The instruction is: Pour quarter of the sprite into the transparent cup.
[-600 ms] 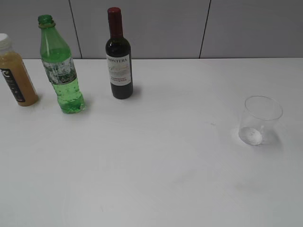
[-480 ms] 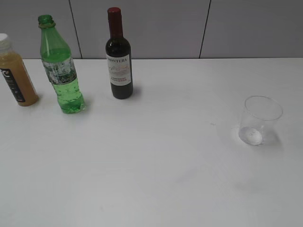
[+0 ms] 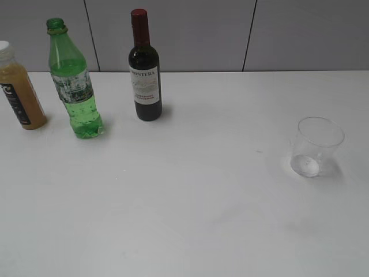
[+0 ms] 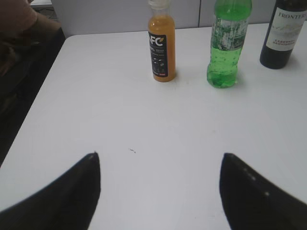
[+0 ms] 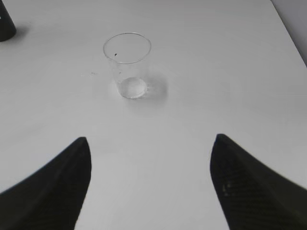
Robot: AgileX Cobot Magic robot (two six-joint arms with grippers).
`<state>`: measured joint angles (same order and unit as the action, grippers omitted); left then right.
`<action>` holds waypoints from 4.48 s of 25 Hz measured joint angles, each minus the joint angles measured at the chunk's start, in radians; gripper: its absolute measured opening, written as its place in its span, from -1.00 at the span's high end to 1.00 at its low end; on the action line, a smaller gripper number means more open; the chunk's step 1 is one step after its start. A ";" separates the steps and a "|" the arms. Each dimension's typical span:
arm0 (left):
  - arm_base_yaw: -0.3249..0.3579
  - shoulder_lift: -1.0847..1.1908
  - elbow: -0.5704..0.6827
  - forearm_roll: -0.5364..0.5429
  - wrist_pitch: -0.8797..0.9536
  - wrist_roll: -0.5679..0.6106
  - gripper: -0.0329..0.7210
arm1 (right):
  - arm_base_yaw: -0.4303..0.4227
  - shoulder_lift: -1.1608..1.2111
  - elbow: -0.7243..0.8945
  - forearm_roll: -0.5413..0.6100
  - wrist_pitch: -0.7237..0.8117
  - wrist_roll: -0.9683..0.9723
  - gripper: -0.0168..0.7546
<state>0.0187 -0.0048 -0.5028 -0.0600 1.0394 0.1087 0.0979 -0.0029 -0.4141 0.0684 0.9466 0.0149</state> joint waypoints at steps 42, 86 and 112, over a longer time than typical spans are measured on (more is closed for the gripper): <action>0.000 0.000 0.000 0.000 0.000 0.000 -0.65 | 0.000 0.000 -0.023 0.011 -0.181 -0.032 -0.59; 0.000 0.000 0.000 0.000 0.000 0.000 -0.65 | 0.000 1.108 0.104 -0.158 -1.578 0.018 -0.58; 0.000 0.000 0.000 0.000 0.000 0.000 -0.65 | 0.000 1.675 0.380 -0.181 -2.150 0.009 -0.78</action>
<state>0.0187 -0.0048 -0.5028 -0.0600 1.0394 0.1087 0.0979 1.6723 -0.0343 -0.1126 -1.2039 0.0241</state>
